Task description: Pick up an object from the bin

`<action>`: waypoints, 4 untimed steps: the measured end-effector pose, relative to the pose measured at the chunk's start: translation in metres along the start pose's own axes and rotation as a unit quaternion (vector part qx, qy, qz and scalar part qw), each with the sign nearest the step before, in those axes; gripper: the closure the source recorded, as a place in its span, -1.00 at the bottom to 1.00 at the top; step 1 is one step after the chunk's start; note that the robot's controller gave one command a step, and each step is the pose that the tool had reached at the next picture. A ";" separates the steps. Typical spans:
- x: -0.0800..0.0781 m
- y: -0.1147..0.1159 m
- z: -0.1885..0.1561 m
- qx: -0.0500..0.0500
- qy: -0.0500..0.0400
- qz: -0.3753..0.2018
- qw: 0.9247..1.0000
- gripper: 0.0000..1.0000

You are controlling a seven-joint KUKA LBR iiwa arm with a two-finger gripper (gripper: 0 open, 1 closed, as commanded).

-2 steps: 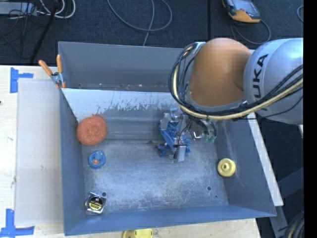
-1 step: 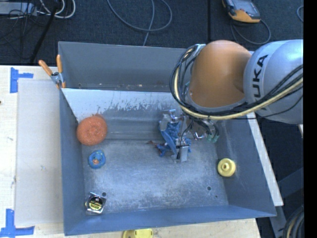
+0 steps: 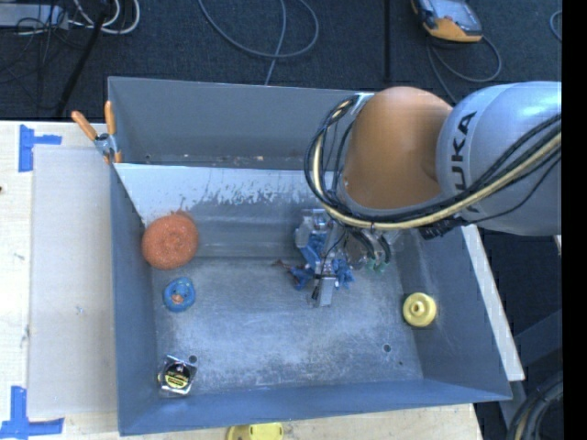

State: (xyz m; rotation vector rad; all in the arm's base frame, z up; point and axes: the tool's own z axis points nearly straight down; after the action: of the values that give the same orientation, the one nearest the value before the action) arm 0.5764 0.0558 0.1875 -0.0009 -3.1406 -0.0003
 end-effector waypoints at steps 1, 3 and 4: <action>-0.008 0.001 0.027 0.000 -0.001 -0.063 0.998 -1.00; -0.020 -0.020 0.051 0.000 -0.001 -0.004 1.000 -1.00; -0.035 -0.036 0.058 0.000 -0.001 -0.050 0.999 -1.00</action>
Offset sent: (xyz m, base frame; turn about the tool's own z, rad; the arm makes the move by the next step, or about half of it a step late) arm -0.0116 -0.0007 -0.0568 0.0272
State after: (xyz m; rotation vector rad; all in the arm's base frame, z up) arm 0.6118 0.0201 0.1296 0.1549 -3.1397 0.0003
